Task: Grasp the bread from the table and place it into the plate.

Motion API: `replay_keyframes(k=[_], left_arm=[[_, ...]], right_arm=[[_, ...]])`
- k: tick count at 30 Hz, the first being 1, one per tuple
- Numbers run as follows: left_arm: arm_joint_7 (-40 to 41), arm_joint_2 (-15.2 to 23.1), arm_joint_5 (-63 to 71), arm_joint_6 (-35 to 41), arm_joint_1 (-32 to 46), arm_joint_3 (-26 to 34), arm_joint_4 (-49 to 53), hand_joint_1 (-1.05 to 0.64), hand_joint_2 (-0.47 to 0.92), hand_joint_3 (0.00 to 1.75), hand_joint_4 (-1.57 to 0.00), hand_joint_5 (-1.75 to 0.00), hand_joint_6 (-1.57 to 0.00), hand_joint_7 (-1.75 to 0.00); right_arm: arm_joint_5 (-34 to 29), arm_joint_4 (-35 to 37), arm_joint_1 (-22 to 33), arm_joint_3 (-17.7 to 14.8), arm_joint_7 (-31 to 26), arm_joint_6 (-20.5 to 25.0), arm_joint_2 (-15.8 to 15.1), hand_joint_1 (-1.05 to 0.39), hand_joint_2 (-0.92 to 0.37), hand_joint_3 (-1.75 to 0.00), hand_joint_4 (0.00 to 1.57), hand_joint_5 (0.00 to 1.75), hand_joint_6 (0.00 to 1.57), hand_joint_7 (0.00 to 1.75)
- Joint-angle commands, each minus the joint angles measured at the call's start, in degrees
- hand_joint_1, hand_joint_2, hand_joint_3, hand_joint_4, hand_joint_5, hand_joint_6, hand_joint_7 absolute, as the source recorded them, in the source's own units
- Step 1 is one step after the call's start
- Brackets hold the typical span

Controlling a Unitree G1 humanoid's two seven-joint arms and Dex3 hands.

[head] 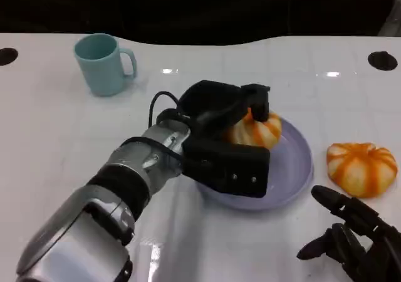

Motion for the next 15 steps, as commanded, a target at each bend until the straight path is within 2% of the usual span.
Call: replay_keyframes(k=[1, 2, 3, 4, 5, 6, 8, 9, 10, 11, 15], left_arm=[[-5.75, -0.55, -2.77, -1.11, -2.65, 1.85, 1.60, -0.19, 0.69, 0.77, -0.78, -1.75, -0.69, -1.36], [-6.87, -0.51, -3.32, -1.49, -2.67, 2.21, 1.64, -0.23, 0.79, 0.50, -0.70, -1.59, -0.74, -0.94], [-7.64, -0.47, -3.73, -1.72, -2.67, 2.44, 1.63, -0.24, 0.86, 0.35, -0.68, -1.53, -0.79, -0.74], [-8.83, -0.05, -3.72, -2.50, -2.78, 2.20, 1.68, -0.25, 0.89, 0.28, -0.67, -1.50, -0.81, -0.64], [-9.61, 0.26, -3.63, -3.07, -2.87, 2.01, 1.71, -0.33, 0.91, 0.21, -0.59, -1.02, -0.71, -0.39], [-10.17, 0.47, -3.54, -3.47, -2.92, 1.91, 1.73, -0.35, 0.91, 0.19, -0.61, -0.77, -0.70, -0.26], [-11.76, 0.54, -3.90, -3.44, -3.03, 2.28, 1.73, -0.40, 0.92, 0.17, -0.58, -0.53, -0.65, -0.13], [-12.73, 0.51, -4.20, -3.24, -3.08, 2.57, 1.70, -0.46, 0.92, 0.16, -0.48, -0.44, -0.57, -0.07], [-13.84, 0.53, -4.46, -2.85, -3.19, 2.83, 1.61, -0.48, 0.92, 0.15, -0.43, -0.39, -0.52, -0.04], [-14.88, 0.58, -4.57, -2.35, -3.31, 3.01, 1.45, -0.58, 0.92, 0.20, -0.35, -0.31, -0.44, -0.02], [-17.44, 1.04, -4.54, -1.76, -3.62, 3.44, 0.76, -0.71, 0.92, 0.32, -0.28, -0.21, -0.37, 0.00]], right_arm=[[0.50, -0.04, 0.42, -0.19, 0.31, -0.59, -0.60, -0.75, -0.92, -0.34, 0.70, 1.17, 0.96, 0.33], [0.46, -0.04, 0.44, -0.18, 0.35, -0.66, -0.61, -0.75, -0.92, -0.34, 0.70, 1.17, 0.96, 0.33], [0.40, -0.05, 0.45, -0.16, 0.35, -0.70, -0.62, -0.75, -0.92, -0.34, 0.70, 1.16, 0.96, 0.33], [0.36, 0.09, 0.39, -0.19, 0.39, -0.87, -0.61, -0.75, -0.92, -0.34, 0.70, 1.16, 0.96, 0.33], [0.38, 0.21, 0.33, -0.22, 0.44, -0.98, -0.60, -0.75, -0.92, -0.34, 0.70, 1.16, 0.96, 0.33], [0.39, 0.30, 0.30, -0.24, 0.48, -1.07, -0.59, -0.75, -0.92, -0.34, 0.70, 1.16, 0.96, 0.33], [0.14, 0.15, 0.34, -0.19, 0.23, -0.99, -0.62, -0.75, -0.92, -0.34, 0.70, 1.16, 0.96, 0.33], [-0.06, 0.00, 0.39, -0.15, 0.02, -0.90, -0.66, -0.75, -0.92, -0.34, 0.70, 1.16, 0.96, 0.33], [0.04, -0.05, 0.38, -0.15, 0.10, -0.79, -0.69, -0.75, -0.92, -0.34, 0.70, 1.16, 0.96, 0.33], [0.26, -0.13, 0.37, -0.18, 0.17, -0.58, -0.66, -0.75, -0.92, -0.34, 0.70, 1.16, 0.96, 0.33], [0.97, -0.13, 0.29, -0.29, 0.52, -0.17, -0.65, -0.75, -0.92, -0.34, 0.70, 1.15, 0.95, 0.33]])
